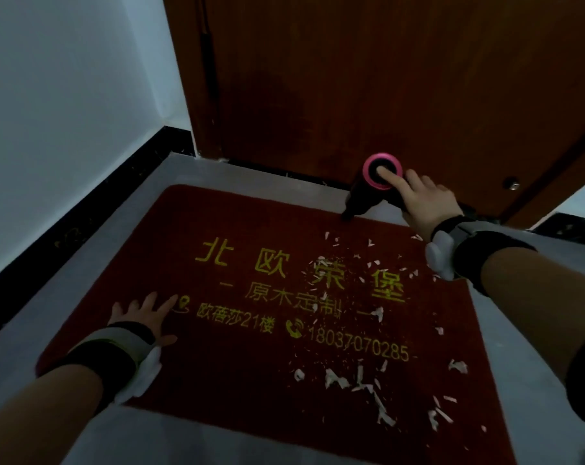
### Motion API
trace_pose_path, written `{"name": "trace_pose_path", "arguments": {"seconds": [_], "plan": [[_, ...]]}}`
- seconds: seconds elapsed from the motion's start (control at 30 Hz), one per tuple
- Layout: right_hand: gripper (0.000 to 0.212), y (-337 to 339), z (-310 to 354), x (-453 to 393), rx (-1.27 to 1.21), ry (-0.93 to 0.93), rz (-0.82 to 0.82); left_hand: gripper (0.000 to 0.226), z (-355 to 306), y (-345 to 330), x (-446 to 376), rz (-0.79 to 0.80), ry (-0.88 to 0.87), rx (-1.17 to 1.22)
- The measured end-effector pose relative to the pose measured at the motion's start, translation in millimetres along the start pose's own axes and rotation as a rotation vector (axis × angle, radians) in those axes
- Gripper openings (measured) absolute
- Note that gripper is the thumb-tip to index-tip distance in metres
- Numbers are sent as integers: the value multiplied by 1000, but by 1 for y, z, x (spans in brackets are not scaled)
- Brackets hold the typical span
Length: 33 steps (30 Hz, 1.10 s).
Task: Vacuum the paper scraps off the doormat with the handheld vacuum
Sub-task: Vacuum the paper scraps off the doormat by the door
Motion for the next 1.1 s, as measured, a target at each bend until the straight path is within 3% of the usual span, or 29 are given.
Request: {"name": "trace_pose_path", "arguments": {"seconds": [0.1, 0.27, 0.43, 0.53, 0.63, 0.73, 0.83, 0.97, 1.1], "plan": [[90, -1, -35, 11, -75, -126, -44, 86, -28, 16, 1, -12, -45, 27], [95, -9, -77, 28, -108, -273, -35, 99, -83, 24, 7, 15, -102, 17], [96, -17, -87, 35, -128, -304, 7, 110, -82, 22, 7, 43, -86, -18], [96, -18, -91, 37, 18, -231, 5, 110, -81, 22, 6, 43, -71, -7], [95, -30, -88, 37, 293, -54, 207, 110, -81, 23, 6, 51, -61, 6], [91, -44, -104, 59, 358, -94, 369, 111, -82, 21, 4, 62, -58, 5], [94, -42, -127, 80, 281, -246, 261, 113, -83, 21, 2, 63, -60, -5], [90, -25, -148, 86, -31, -440, 19, 113, -82, 22, 3, 69, -62, -14], [88, -19, -139, 85, -150, -473, -75, 114, -82, 22, 3, 53, -59, -21]]}}
Point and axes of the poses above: each hand's wrist, its own x-axis away from the middle knuckle, its own y-axis out of the back of the hand, z = x × y, the point moved 8 cm from there along -x, towards the middle knuckle, and after that the axes turned 3 degrees about -z, right-handed, at the moved point
